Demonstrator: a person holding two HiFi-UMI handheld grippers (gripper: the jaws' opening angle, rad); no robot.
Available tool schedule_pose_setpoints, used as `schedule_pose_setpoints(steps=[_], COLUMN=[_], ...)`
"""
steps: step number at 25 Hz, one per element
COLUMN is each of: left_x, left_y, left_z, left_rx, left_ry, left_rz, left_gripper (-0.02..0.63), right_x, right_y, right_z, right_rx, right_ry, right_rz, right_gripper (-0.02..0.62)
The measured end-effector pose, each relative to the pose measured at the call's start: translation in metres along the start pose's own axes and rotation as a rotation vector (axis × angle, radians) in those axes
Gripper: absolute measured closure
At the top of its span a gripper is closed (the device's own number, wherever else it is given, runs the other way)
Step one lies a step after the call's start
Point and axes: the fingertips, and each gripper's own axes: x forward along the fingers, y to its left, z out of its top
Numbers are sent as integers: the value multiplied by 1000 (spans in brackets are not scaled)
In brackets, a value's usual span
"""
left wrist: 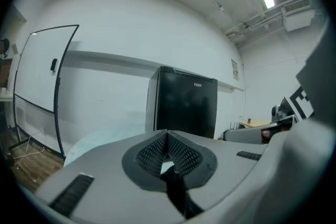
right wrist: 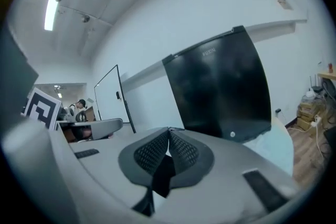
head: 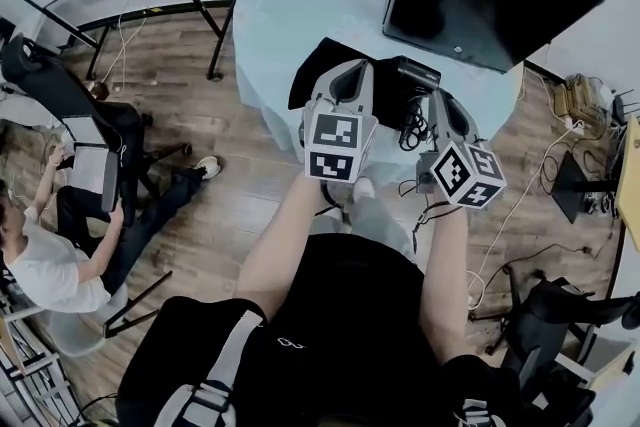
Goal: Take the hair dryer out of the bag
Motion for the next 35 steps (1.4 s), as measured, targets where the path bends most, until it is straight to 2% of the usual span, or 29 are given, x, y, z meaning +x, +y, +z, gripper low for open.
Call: schedule_pose_setpoints(steps=[5, 10, 14, 17, 21, 23, 28, 30, 35], left_x=[2, -5, -10, -18, -25, -24, -21, -21, -21], left_y=[19, 33, 40, 40, 22, 12, 3, 3, 0], left_z=[76, 138, 159, 163, 161, 151, 140, 138, 127], left_rx=[17, -68, -110, -143, -61, -23, 10, 10, -52], left_ry=[-154, -277, -321, -341, -337, -316, -298, -292, -266], left_rz=[39, 74, 95, 82, 52, 32, 0, -7, -60], left_gripper=[594, 594, 594, 594, 594, 594, 594, 593, 594], right_x=[13, 26, 24, 19, 10, 8, 11, 12, 10], right_y=[35, 66, 89, 95, 85, 84, 86, 87, 88], right_z=[71, 139, 174, 178, 167, 161, 149, 146, 144], right_rx=[-90, -134, -168, -171, -150, -156, -216, -230, -272], right_ry=[-149, -282, -352, -357, -328, -306, -263, -254, -251], right_rz=[95, 161, 191, 170, 108, 104, 101, 102, 96], right_gripper=[588, 589, 589, 589, 591, 591, 591, 591, 591])
